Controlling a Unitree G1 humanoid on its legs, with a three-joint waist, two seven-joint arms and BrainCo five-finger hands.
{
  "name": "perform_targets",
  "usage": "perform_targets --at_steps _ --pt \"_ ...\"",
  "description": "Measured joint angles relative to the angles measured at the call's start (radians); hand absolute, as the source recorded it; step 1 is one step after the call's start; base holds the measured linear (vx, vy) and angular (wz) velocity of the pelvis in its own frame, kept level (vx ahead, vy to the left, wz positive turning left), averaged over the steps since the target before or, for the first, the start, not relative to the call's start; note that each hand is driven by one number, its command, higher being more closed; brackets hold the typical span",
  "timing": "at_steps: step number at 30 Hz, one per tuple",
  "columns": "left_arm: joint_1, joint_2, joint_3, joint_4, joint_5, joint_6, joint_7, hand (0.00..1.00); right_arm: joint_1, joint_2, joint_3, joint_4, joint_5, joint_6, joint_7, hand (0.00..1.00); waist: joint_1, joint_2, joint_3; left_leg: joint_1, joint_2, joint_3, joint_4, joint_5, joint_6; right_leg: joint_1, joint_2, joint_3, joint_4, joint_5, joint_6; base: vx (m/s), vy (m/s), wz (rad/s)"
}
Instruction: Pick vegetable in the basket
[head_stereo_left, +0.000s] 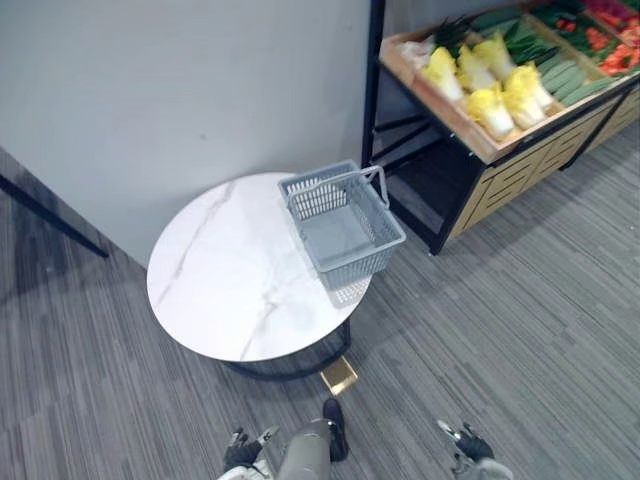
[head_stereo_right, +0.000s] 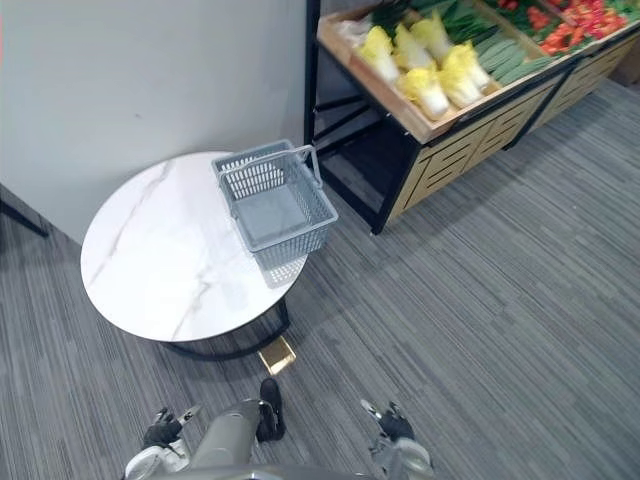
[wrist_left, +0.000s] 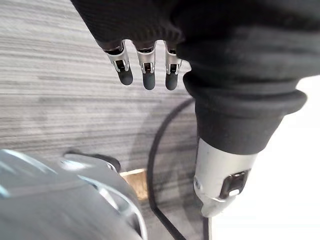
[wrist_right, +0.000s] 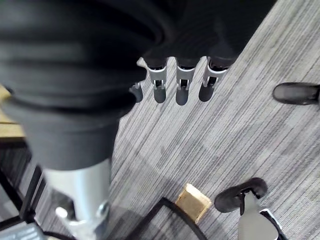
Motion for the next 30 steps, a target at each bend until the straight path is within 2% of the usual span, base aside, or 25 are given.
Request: perform_targets --at_steps 2,3,4,5,6,7,8,9,10,11,13,14,15,16,17,19,20,21,22,23,24,25,26,28,30 --pt "0.032 0.001 0.010 0.021 0.003 0.001 0.000 0.00 -0.001 0.009 0.000 0.000 -0.001 -0.003 0.003 0.00 0.005 -0.005 -0.008 0.063 -0.009 0.021 -0.045 -0.007 0.008 0.011 -0.007 0.032 0.033 0.057 0.001 0.30 0.063 0.02" --pt "0.043 0.003 0.016 0.023 0.010 0.001 0.000 0.00 0.000 0.010 -0.001 0.000 -0.004 -0.003 0.005 0.00 0.004 -0.005 -0.013 0.085 -0.018 0.020 -0.071 -0.009 0.005 -0.001 -0.013 0.039 0.075 0.062 0.001 0.26 0.110 0.05" --pt "0.062 0.004 0.018 0.027 0.030 0.007 0.003 0.00 0.003 0.007 -0.006 0.005 -0.024 -0.004 0.006 0.00 0.001 0.000 -0.026 0.137 -0.032 0.014 -0.144 -0.019 -0.008 -0.057 -0.036 0.051 0.233 0.062 0.002 0.26 0.111 0.19" --pt "0.072 0.008 0.013 0.030 0.032 0.013 0.003 0.00 0.019 0.003 -0.008 0.009 -0.038 -0.003 0.007 0.00 -0.003 -0.006 -0.036 0.186 -0.045 0.006 -0.205 -0.020 -0.029 -0.145 -0.083 0.071 0.455 0.079 0.030 0.25 0.099 0.28" --pt "0.076 0.013 0.011 0.032 0.033 0.014 0.004 0.00 0.029 0.002 -0.007 0.009 -0.043 -0.003 0.007 0.00 -0.004 -0.014 -0.039 0.208 -0.059 -0.006 -0.226 -0.022 -0.029 -0.194 -0.115 0.086 0.572 0.118 0.062 0.28 0.062 0.43" --pt "0.077 0.019 -0.001 0.036 0.034 0.021 0.005 0.00 0.045 0.004 -0.007 0.009 -0.062 -0.001 0.006 0.00 -0.010 -0.028 -0.041 0.252 -0.080 -0.028 -0.249 -0.029 -0.030 -0.276 -0.156 0.131 0.768 0.232 0.071 0.32 0.027 0.59" --pt "0.073 0.030 -0.012 0.039 0.034 0.023 0.008 0.00 0.059 -0.002 -0.008 0.008 -0.073 -0.001 0.003 0.00 -0.022 -0.030 -0.033 0.290 -0.092 -0.064 -0.248 -0.045 -0.027 -0.360 -0.181 0.158 0.959 0.223 0.054 0.34 0.021 0.67" --pt "0.072 0.032 -0.017 0.039 0.034 0.023 0.011 0.00 0.058 -0.006 -0.007 0.008 -0.076 0.000 0.000 0.00 -0.031 -0.031 -0.032 0.312 -0.091 -0.080 -0.246 -0.050 -0.021 -0.390 -0.190 0.158 1.023 0.195 0.038 0.34 0.001 0.75" --pt "0.072 0.036 -0.032 0.035 0.033 0.021 0.018 0.00 0.062 -0.008 -0.006 0.001 -0.076 -0.003 -0.006 0.00 -0.041 -0.029 -0.031 0.358 -0.085 -0.105 -0.249 -0.059 -0.024 -0.437 -0.185 0.147 1.090 0.106 0.031 0.31 -0.016 0.77" --pt "0.067 0.040 -0.037 0.030 0.031 0.020 0.026 0.00 0.061 -0.010 -0.004 -0.001 -0.076 -0.003 -0.008 0.00 -0.055 -0.029 -0.030 0.395 -0.078 -0.129 -0.261 -0.063 -0.028 -0.462 -0.184 0.114 1.059 0.023 0.022 0.34 -0.058 0.80" --pt "0.051 0.037 -0.036 0.013 0.027 0.016 0.035 0.00 0.056 -0.010 0.002 -0.003 -0.076 -0.007 -0.008 0.00 -0.063 -0.029 -0.030 0.409 -0.075 -0.181 -0.264 -0.068 -0.040 -0.489 -0.183 0.082 0.908 -0.038 -0.003 0.25 -0.111 0.91" --pt "0.028 0.024 -0.035 0.008 0.025 0.007 0.041 0.00 0.054 -0.010 0.003 -0.001 -0.077 -0.009 -0.007 0.00 -0.059 -0.028 -0.031 0.406 -0.071 -0.228 -0.262 -0.072 -0.054 -0.500 -0.165 0.107 0.664 -0.042 -0.009 0.23 -0.194 0.98" --pt "0.022 0.020 -0.034 0.003 0.022 0.005 0.044 0.00 0.054 -0.010 0.003 0.000 -0.077 -0.010 -0.005 0.00 -0.058 -0.027 -0.031 0.405 -0.068 -0.249 -0.263 -0.074 -0.063 -0.497 -0.154 0.133 0.559 -0.038 -0.010 0.28 -0.285 1.03" --pt "0.016 0.016 -0.034 0.004 0.020 0.003 0.044 0.00 0.054 -0.009 0.002 0.005 -0.077 -0.011 -0.005 0.00 -0.058 -0.027 -0.032 0.397 -0.059 -0.290 -0.263 -0.078 -0.085 -0.495 -0.133 0.210 0.379 -0.024 -0.007 0.24 -0.287 0.85" --pt "0.016 0.017 -0.035 0.004 0.020 0.001 0.044 0.00 0.054 -0.010 -0.001 0.009 -0.076 -0.011 -0.005 0.00 -0.059 -0.027 -0.032 0.388 -0.047 -0.320 -0.260 -0.083 -0.104 -0.495 -0.120 0.268 0.280 0.000 -0.008 0.25 -0.347 0.99" --pt "0.019 0.022 -0.032 0.008 0.020 -0.001 0.044 0.00 0.055 -0.009 0.000 0.011 -0.077 -0.011 -0.005 0.00 -0.058 -0.032 -0.035 0.371 -0.025 -0.378 -0.254 -0.093 -0.149 -0.490 -0.109 0.316 0.176 0.052 0.004 0.25 -0.471 0.93" --pt "0.026 0.041 -0.033 0.014 0.020 -0.002 0.042 0.00 0.063 0.000 0.003 0.024 -0.080 -0.008 -0.004 0.00 -0.057 -0.063 -0.049 0.372 -0.018 -0.424 -0.263 -0.100 -0.193 -0.459 -0.117 0.289 0.142 0.090 0.030 0.25 -0.626 0.98" --pt "0.027 0.056 -0.030 0.028 0.021 -0.001 0.040 0.00 0.065 0.005 0.001 0.041 -0.085 -0.001 0.000 0.00 -0.053 -0.077 -0.062 0.376 -0.007 -0.445 -0.270 -0.106 -0.223 -0.442 -0.111 0.270 0.125 0.136 0.034 0.21 -0.541 0.80" --pt "0.026 0.036 -0.031 0.043 0.020 0.001 0.040 0.00 0.053 -0.007 -0.003 0.047 -0.091 0.001 -0.004 0.00 -0.048 -0.036 -0.068 0.373 0.035 -0.444 -0.272 -0.097 -0.241 -0.436 -0.073 0.238 0.133 0.141 0.014 0.20 -0.448 0.42" --pt "0.040 0.028 -0.031 0.043 0.021 -0.001 0.038 0.00 0.051 -0.020 -0.001 0.048 -0.104 0.001 -0.004 0.00 -0.045 -0.018 -0.075 0.366 0.060 -0.424 -0.277 -0.078 -0.259 -0.426 -0.052 0.217 0.118 0.131 -0.005 0.22 -0.339 0.50" --pt "0.045 -0.009 -0.026 0.063 0.021 -0.001 0.032 0.00 0.042 -0.064 -0.003 0.049 -0.118 0.000 -0.005 0.00 -0.049 0.044 -0.076 0.373 0.136 -0.396 -0.312 -0.059 -0.287 -0.398 0.018 0.157 0.088 0.115 -0.028 0.22 -0.320 0.61" --pt "0.047 -0.019 -0.020 0.067 0.020 0.000 0.027 0.00 0.040 -0.074 -0.008 0.050 -0.118 0.003 -0.006 0.00 -0.049 0.060 -0.076 0.373 0.152 -0.397 -0.324 -0.041 -0.296 -0.391 0.030 0.138 0.088 0.112 -0.039 0.19 -0.304 0.68" --pt "0.057 -0.027 -0.012 0.072 0.020 -0.001 0.021 0.00 0.037 -0.082 -0.009 0.050 -0.118 0.005 -0.007 0.00 -0.049 0.067 -0.076 0.370 0.165 -0.394 -0.343 0.006 -0.309 -0.383 0.044 0.113 0.086 0.102 -0.054 0.09 -0.223 0.52" --pt "0.064 -0.026 -0.004 0.072 0.021 0.000 0.010 0.00 0.037 -0.086 -0.026 0.049 -0.118 0.004 -0.017 0.00 -0.053 0.066 -0.075 0.352 0.167 -0.375 -0.352 0.067 -0.304 -0.357 0.048 0.061 0.066 0.093 -0.068 0.08 -0.239 0.61" --pt "0.064 -0.026 -0.005 0.072 0.022 0.000 0.006 0.00 0.035 -0.098 -0.049 0.049 -0.118 0.004 -0.028 0.00 -0.055 0.067 -0.076 0.336 0.167 -0.327 -0.368 0.098 -0.299 -0.349 0.051 0.028 0.051 0.092 -0.070 0.02 -0.134 0.55"
